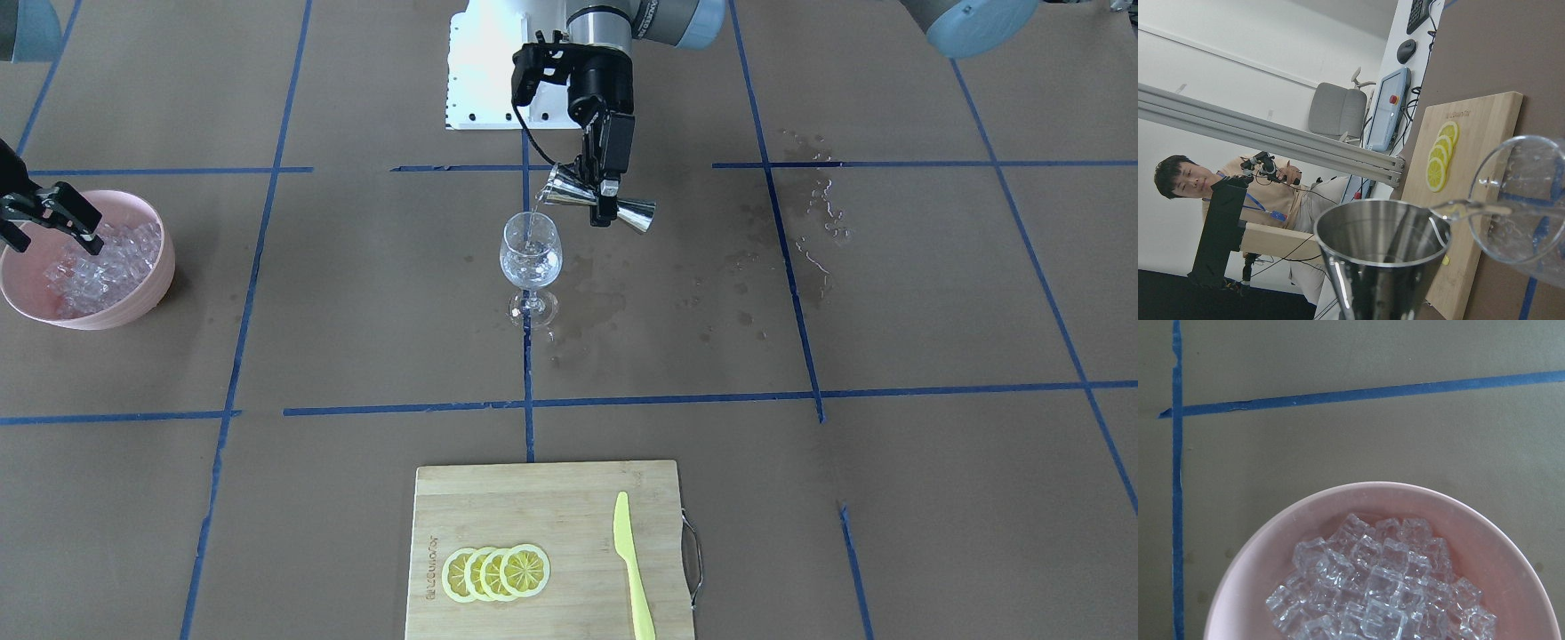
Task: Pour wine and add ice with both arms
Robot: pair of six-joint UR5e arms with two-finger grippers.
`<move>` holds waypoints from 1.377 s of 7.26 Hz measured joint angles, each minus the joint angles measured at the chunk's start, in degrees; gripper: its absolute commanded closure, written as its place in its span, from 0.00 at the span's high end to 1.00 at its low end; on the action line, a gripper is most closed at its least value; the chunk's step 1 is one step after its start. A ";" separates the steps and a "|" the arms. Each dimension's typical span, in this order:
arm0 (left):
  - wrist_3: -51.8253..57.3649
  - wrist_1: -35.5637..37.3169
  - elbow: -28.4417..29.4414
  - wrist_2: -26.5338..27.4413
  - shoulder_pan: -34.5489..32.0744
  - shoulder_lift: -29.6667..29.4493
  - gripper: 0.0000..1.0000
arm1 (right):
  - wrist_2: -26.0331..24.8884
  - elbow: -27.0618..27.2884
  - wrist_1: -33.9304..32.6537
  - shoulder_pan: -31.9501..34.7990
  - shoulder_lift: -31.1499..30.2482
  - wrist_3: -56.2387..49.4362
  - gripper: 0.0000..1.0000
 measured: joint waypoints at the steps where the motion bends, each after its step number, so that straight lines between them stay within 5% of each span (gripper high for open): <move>1: 1.92 0.00 0.10 0.30 0.00 -0.13 0.00 | 0.00 0.03 0.00 -0.03 0.03 0.03 1.00; 10: 5.24 -0.43 1.45 0.76 -0.14 -0.64 0.00 | 0.18 0.00 1.65 -0.39 0.04 1.92 1.00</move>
